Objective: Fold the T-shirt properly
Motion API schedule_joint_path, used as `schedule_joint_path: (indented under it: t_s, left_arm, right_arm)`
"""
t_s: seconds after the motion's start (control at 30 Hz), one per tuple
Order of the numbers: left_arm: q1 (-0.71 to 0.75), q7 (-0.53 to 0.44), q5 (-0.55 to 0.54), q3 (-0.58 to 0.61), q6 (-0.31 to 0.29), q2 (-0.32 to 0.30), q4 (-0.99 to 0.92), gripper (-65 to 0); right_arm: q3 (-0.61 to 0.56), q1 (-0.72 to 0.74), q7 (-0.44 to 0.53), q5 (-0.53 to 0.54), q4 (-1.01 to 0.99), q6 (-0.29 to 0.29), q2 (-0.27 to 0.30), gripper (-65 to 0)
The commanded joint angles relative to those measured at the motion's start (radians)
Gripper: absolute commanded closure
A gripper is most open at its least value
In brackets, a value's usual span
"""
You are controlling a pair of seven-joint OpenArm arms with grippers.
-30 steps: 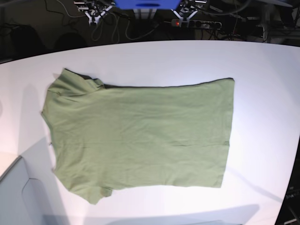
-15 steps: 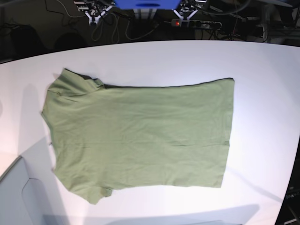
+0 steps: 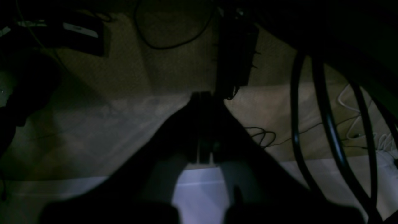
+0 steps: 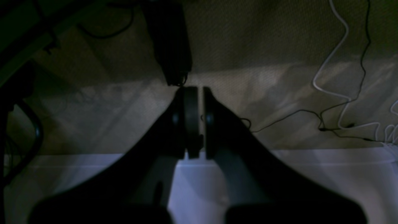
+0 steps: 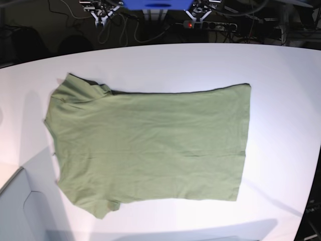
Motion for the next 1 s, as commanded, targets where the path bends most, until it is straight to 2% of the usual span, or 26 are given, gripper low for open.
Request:
schedule_joint_path:
  t_s: [0.0, 0.13, 0.27, 0.33, 0.47, 0.7, 0.83, 0.97]
  left_arm:
    - [0.012, -0.001, 0.002, 0.0, -0.001, 0.001, 0.002, -0.1]
    - [0.04, -0.004, -0.003, -0.006, -0.002, -0.026, 0.013, -0.1]
    - [0.132, 0.002, -0.007, -0.009, -0.002, -0.058, 0.14, -0.1]
    - [0.198, 0.004, -0.007, -0.011, -0.002, -0.07, 0.235, -0.1]
    - [0.327, 0.004, -0.007, -0.011, -0.002, -0.076, 0.416, -0.1]
    - [0.557, 0.004, -0.007, -0.011, -0.001, -0.128, 0.799, -0.1]
    - [0.672, 0.004, -0.007, -0.012, 0.002, -0.145, 1.018, -0.1]
    - [0.793, 0.004, -0.007, -0.078, 0.001, -0.144, 1.251, -0.1]
  right_arm:
    - [-0.001, -0.007, 0.0, 0.001, 0.003, 0.022, 0.001, -0.1]
    - [-0.001, -0.043, 0.003, 0.001, 0.041, 0.022, 0.002, -0.1]
    - [-0.001, -0.188, -0.007, 0.001, 0.271, 0.022, 0.013, -0.1]
    - [-0.001, -0.271, -0.021, 0.001, 0.387, 0.022, 0.025, -0.1]
    - [-0.001, -0.409, -0.109, 0.001, 0.626, 0.022, 0.035, -0.1]
    - [0.001, -0.673, -0.21, 0.001, 1.158, 0.022, 0.113, -0.1]
    - [0.007, -0.768, -0.265, 0.001, 1.382, 0.022, 0.15, -0.1]
    - [0.019, -0.833, -0.31, -0.001, 1.562, 0.022, 0.186, -0.1]
